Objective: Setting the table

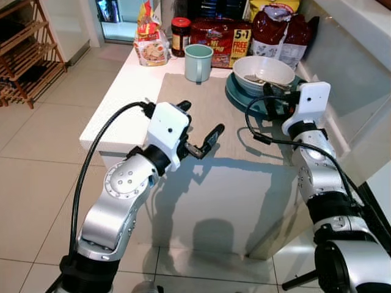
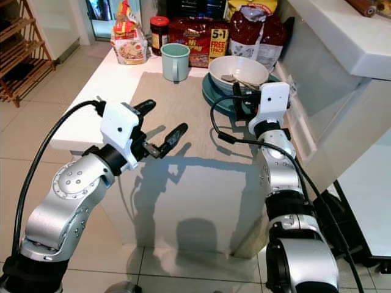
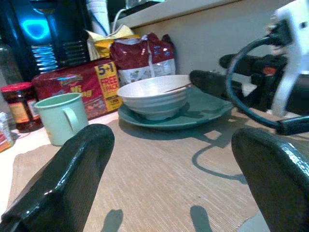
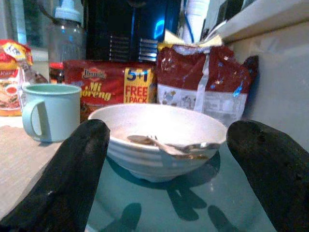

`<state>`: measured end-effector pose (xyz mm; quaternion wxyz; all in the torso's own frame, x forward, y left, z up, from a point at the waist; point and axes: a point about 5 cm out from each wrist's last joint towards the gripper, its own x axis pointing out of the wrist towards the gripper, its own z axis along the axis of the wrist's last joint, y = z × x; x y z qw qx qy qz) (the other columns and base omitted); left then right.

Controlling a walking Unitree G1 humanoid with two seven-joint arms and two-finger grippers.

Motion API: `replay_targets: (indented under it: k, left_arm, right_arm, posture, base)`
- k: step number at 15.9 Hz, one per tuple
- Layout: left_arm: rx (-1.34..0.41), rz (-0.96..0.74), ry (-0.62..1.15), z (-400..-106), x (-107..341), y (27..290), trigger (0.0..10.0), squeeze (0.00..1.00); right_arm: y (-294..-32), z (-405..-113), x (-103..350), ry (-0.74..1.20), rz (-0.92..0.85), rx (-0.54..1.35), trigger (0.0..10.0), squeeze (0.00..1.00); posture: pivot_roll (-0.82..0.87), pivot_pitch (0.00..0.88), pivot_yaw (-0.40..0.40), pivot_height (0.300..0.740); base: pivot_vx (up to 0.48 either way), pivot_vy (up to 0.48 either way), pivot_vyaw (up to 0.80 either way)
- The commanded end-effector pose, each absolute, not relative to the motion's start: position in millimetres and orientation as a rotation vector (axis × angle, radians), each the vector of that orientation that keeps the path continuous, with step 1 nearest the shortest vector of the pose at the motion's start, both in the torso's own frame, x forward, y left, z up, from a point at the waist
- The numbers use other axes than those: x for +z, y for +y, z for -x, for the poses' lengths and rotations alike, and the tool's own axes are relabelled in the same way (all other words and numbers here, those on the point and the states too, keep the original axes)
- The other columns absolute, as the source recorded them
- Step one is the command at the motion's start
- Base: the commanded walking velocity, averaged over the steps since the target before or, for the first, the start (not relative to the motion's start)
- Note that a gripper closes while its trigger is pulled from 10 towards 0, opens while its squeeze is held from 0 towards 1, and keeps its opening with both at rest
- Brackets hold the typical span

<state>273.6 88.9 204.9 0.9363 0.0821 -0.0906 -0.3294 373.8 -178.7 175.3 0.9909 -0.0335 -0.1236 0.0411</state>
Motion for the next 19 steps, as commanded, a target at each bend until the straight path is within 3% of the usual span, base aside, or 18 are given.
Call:
replay_targets:
  k: [1, 8, 12, 19]
  left_arm:
    - [-0.721, -0.172, -0.196, -270.8, 208.7, 82.9, 10.0, 0.0]
    - [-0.743, -0.179, -0.189, -269.2, 207.1, 82.0, 10.0, 0.0]
    - [-0.743, -0.184, -0.192, -269.6, 207.4, 83.1, 10.0, 0.0]
    - [-0.746, -0.185, -0.195, -269.5, 208.0, 83.0, 10.0, 0.0]
  right_arm:
    - [-180.5, -376.7, 179.6, -0.245, 0.064, 0.094, 10.0, 0.0]
    - [-162.6, -378.3, 177.5, -0.223, 0.041, 0.219, 10.0, 0.0]
    - [-148.3, -373.8, 189.9, -0.311, 0.016, 0.312, 10.0, 0.0]
    - [-163.0, -370.3, 179.0, -0.268, 0.059, 0.237, 10.0, 0.0]
  posture:
    - [0.11, 0.019, -0.041, 0.74]
    - [0.11, 0.017, -0.034, 0.74]
    - [0.11, 0.017, -0.031, 0.74]
    - [0.11, 0.016, -0.028, 0.74]
  base:
    - [0.0, 0.0, 0.0]
    - [0.0, 0.0, 0.0]
    - [0.0, 0.0, 0.0]
    - [0.0, 0.0, 0.0]
